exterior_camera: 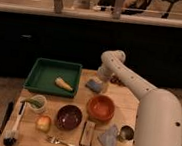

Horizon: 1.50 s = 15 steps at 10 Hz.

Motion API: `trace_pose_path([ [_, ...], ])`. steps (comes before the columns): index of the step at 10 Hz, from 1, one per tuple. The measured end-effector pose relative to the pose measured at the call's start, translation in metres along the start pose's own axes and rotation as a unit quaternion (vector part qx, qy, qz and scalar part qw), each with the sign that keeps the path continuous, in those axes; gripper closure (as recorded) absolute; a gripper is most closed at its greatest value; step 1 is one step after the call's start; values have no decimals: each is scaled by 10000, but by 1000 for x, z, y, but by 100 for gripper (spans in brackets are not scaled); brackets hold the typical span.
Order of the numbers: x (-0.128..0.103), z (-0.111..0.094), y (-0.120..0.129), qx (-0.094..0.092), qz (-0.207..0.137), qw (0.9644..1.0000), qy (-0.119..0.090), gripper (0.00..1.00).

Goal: Place sponge in purple bowl

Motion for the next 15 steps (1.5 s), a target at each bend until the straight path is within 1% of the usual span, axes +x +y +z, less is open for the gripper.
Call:
trace_pose_path([
  [1, -3, 3, -2, -15, -17, 10000, -16, 20],
  [3, -5, 10, -3, -46, 51, 10000, -34, 20],
  [6, -9, 15, -6, 74, 398, 9992, 20, 20],
  [7, -8, 15, -5, 160, 682, 9975, 66, 20],
  [8, -7, 15, -5, 207, 979, 9950, 81, 20],
  [10, -6, 16, -6, 213, 1271, 9916, 76, 20],
  [13, 0, 19, -6, 120, 1632, 9865, 9, 20],
  [15, 6, 23, -4, 34, 1923, 9813, -45, 20],
])
